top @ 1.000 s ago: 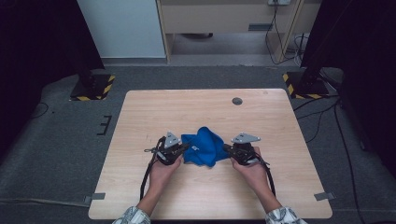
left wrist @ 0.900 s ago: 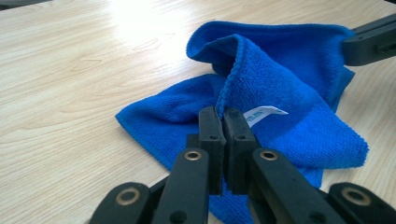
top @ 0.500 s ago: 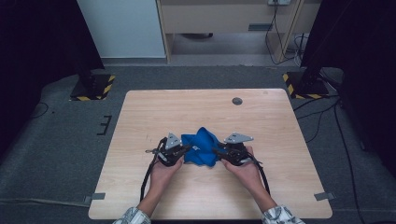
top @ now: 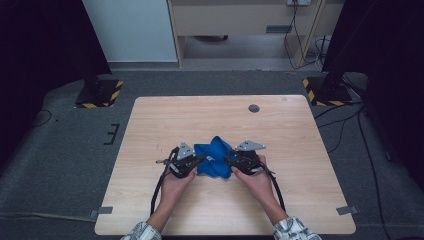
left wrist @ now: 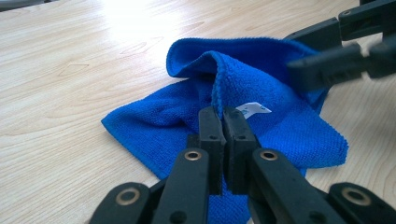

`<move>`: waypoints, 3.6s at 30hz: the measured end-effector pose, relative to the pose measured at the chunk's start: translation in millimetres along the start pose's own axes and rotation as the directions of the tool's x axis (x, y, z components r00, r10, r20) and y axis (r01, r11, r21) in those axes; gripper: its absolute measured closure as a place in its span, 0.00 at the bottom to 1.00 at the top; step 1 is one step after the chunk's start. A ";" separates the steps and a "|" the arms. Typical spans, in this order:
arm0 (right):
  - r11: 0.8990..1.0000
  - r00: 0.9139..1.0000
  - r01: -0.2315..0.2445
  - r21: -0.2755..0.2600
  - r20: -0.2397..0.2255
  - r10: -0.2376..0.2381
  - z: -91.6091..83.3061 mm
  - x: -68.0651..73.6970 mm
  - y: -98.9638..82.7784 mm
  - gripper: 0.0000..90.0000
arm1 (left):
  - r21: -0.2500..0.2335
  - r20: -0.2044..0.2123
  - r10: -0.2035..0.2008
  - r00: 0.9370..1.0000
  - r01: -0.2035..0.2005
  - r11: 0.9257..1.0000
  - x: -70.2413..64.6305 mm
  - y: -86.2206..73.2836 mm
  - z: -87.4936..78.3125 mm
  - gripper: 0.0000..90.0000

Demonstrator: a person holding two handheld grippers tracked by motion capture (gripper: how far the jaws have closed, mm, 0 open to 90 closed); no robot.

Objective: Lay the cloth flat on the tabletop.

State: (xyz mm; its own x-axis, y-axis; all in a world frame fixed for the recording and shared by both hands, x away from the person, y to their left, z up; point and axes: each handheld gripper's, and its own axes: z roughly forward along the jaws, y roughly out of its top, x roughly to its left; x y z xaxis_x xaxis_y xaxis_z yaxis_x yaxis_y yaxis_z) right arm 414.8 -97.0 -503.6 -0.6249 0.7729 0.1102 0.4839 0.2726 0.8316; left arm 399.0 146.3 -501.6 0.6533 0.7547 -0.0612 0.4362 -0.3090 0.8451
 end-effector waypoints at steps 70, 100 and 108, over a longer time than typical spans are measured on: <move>0.980 0.996 0.045 -0.192 0.086 -0.029 -146.4 -71.7 63.2 0.99 | -0.112 0.006 -0.070 0.997 0.071 0.991 39.0 93.5 -45.1 0.98; 0.986 0.995 0.003 -0.165 0.099 0.013 -121.5 -93.0 57.7 0.99 | -0.103 -0.011 -0.107 0.994 0.105 0.989 60.8 78.4 -45.5 0.98; 0.987 0.993 0.003 -0.158 0.116 0.015 -116.2 -93.3 57.7 0.99 | -0.111 -0.033 -0.121 0.992 0.117 0.987 58.2 74.6 -41.4 0.98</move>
State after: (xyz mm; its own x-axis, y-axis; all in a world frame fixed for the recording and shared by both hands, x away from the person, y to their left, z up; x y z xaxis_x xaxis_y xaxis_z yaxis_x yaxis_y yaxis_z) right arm 429.8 -219.9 -402.5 -0.5422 0.8382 0.0591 0.3788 0.1810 0.9076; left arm 444.0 191.2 -420.1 0.5748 0.8052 -0.1460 0.4379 -0.1520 0.8861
